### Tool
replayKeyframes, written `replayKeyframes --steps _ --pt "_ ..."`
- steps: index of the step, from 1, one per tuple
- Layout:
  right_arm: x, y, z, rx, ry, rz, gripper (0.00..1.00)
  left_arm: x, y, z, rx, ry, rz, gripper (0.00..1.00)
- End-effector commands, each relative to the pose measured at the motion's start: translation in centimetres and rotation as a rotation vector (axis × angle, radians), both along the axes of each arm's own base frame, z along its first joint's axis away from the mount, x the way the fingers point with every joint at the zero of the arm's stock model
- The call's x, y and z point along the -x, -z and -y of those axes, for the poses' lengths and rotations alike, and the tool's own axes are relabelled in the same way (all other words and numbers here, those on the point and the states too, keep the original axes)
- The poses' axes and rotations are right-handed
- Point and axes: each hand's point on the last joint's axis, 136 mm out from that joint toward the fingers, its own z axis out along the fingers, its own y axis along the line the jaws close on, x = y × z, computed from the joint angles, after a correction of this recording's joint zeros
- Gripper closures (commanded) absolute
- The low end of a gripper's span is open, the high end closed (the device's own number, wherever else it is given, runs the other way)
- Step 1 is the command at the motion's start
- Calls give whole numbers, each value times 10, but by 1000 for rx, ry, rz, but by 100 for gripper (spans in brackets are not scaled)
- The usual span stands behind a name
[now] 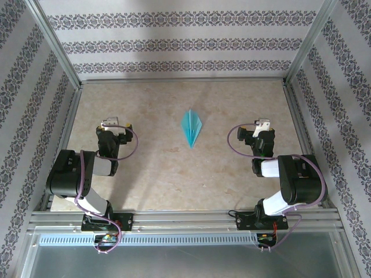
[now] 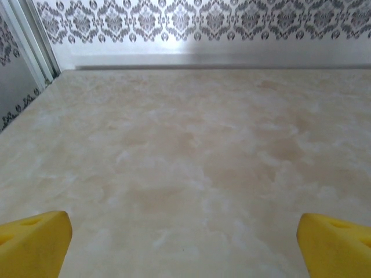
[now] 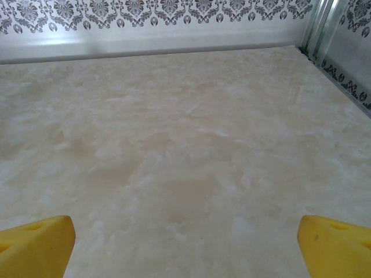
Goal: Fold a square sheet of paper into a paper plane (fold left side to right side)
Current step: Reset both arms
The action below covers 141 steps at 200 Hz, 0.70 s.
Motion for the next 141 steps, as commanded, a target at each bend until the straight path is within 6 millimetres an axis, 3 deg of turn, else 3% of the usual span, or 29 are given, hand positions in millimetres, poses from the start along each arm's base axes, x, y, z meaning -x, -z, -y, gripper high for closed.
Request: replayKeyframes --steps 1,106,110,141 --pt "-3 -3 -3 17 -5 5 2 5 11 -3 27 -14 -50 0" --pt "-3 -1 -3 27 -2 -2 2 5 11 -2 25 -10 -47 0" --pt "-10 -11 -4 33 -1 21 2 5 11 -2 25 -9 -48 0" --pt "-10 -12 -5 40 5 23 2 5 11 -3 24 -10 -47 0"
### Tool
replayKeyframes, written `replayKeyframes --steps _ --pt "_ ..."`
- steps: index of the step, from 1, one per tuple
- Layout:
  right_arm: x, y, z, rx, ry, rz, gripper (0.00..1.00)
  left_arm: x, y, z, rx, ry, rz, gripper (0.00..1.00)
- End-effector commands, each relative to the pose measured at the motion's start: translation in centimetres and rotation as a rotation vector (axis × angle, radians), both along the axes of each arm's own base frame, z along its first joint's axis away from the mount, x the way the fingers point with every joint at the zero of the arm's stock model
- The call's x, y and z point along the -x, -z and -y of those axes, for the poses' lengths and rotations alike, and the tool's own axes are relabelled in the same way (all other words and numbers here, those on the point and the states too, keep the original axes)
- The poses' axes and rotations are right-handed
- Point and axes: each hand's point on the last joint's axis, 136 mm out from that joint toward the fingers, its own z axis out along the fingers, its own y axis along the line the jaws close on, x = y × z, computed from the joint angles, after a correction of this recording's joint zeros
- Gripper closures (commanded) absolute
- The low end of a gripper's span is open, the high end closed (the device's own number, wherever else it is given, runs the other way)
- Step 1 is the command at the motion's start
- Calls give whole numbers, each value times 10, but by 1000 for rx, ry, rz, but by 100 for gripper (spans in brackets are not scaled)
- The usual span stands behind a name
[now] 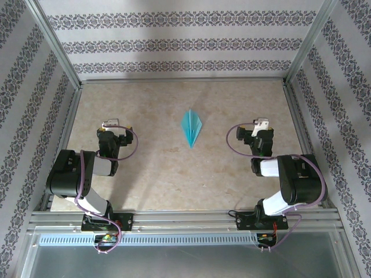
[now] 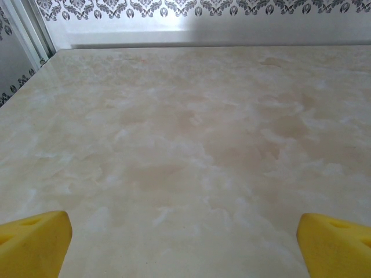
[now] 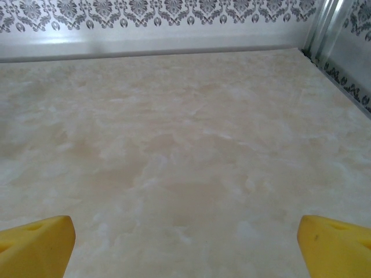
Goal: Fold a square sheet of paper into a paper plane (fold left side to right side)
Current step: Reset both arms
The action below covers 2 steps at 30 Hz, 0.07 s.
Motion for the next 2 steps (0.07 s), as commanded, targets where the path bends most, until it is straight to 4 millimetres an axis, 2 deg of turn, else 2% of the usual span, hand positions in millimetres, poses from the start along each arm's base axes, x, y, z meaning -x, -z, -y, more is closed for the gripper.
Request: replayKeyframes --steps 1,2 --pt "-6 -8 1 25 12 21 2 1 0 -2 21 -9 -1 0" --pt "-6 -8 1 26 12 20 2 1 1 -3 21 -10 -2 0"
